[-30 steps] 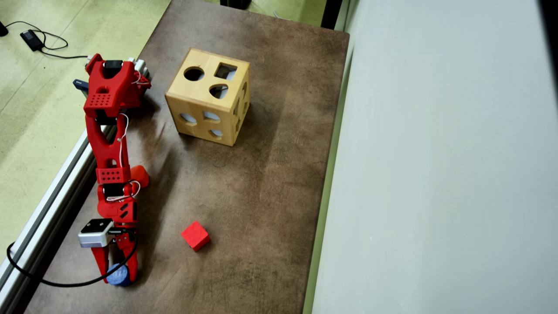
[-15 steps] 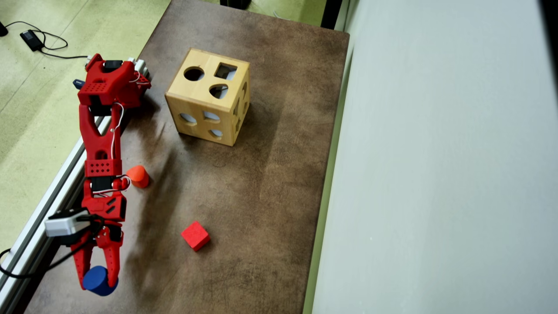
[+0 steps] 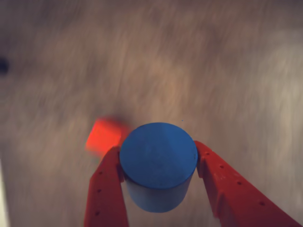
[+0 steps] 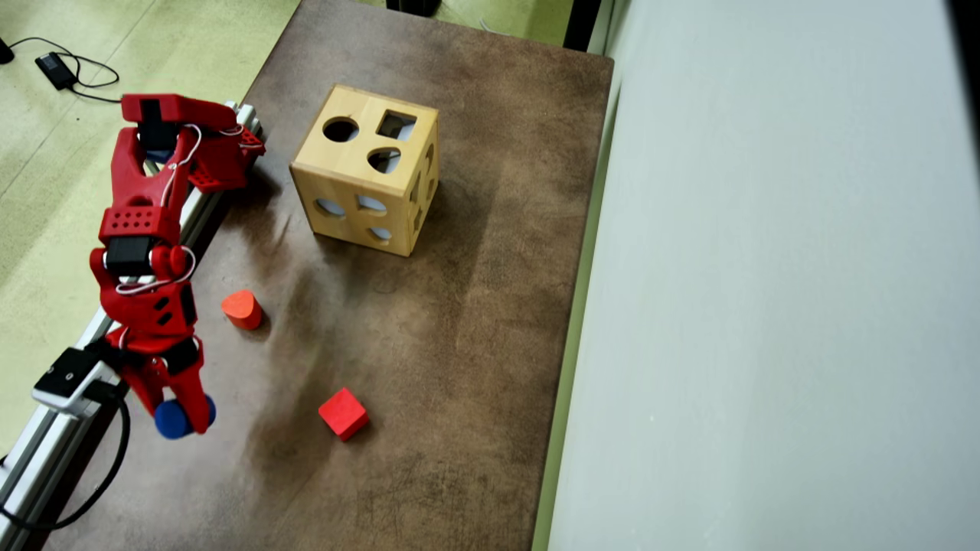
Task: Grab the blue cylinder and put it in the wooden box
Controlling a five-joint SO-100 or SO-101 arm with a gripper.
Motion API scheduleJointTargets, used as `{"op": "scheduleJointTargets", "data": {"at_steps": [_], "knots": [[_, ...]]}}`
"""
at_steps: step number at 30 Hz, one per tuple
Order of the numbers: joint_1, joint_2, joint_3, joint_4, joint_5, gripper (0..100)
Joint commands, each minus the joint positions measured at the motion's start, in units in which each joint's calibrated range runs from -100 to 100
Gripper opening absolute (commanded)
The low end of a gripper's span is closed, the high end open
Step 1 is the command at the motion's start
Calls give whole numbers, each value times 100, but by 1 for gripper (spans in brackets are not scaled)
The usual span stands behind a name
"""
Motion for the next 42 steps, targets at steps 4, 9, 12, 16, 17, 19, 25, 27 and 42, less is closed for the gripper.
{"op": "scheduleJointTargets", "data": {"at_steps": [4, 9, 12, 16, 17, 19, 25, 27, 42], "knots": [[-1106, -1986, -224, 1314, -303, 2], [-2109, -3005, -224, 2127, -459, 2], [-2666, -3498, -215, 2376, -464, 2], [-3163, -3914, -215, 2601, -415, 2], [-3230, -3974, -215, 2625, -410, 2], [-3327, -4033, -215, 2625, -405, 2], [-3364, -3948, -206, 2601, -405, 2], [-3364, -3897, -143, 2537, -410, 2], [-4843, -3710, 2093, 2625, -454, 2]]}}
